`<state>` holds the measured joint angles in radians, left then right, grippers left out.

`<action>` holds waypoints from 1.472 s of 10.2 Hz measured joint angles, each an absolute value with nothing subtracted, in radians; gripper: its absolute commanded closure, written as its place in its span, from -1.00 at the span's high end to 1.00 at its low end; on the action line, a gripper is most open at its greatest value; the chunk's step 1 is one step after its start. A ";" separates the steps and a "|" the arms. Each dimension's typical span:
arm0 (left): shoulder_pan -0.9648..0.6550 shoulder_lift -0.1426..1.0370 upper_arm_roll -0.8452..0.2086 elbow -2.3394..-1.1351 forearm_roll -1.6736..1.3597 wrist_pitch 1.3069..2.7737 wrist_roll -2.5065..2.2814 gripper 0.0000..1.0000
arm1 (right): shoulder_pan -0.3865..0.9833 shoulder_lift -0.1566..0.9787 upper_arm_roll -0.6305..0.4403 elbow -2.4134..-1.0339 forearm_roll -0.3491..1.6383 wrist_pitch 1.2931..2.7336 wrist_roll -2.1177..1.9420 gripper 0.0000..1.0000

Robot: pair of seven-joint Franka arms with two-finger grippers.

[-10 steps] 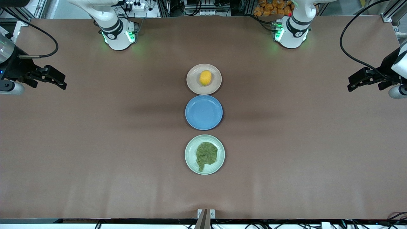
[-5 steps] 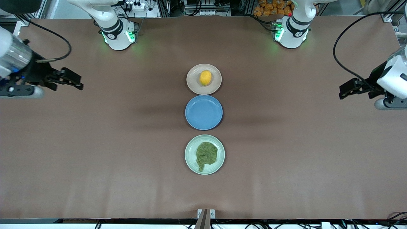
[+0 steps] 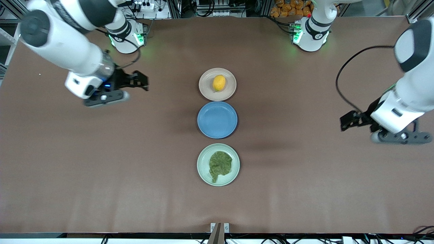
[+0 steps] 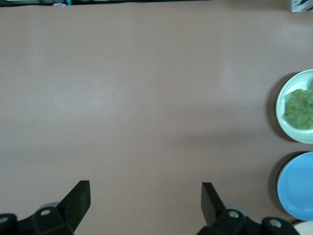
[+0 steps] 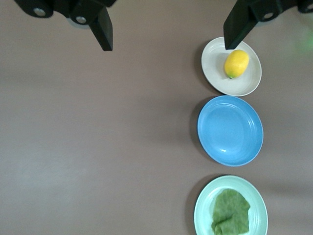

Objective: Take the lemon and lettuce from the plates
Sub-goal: 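Move the right gripper over the lemon while the left gripper reaches the lettuce, then lower the right gripper onto the lemon while the left gripper descends to lettuce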

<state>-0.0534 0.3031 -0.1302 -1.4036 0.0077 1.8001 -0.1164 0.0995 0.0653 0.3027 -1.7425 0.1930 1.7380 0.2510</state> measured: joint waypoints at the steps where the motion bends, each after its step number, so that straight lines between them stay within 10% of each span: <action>1: -0.066 0.331 -0.134 -1.404 0.003 1.847 -0.116 1.00 | 0.102 0.078 0.343 -1.770 0.201 1.759 0.319 1.00; 15: -0.303 0.664 -0.152 -1.413 -0.041 2.420 -0.116 1.00 | 0.547 0.533 0.386 -1.798 0.177 2.116 0.992 1.00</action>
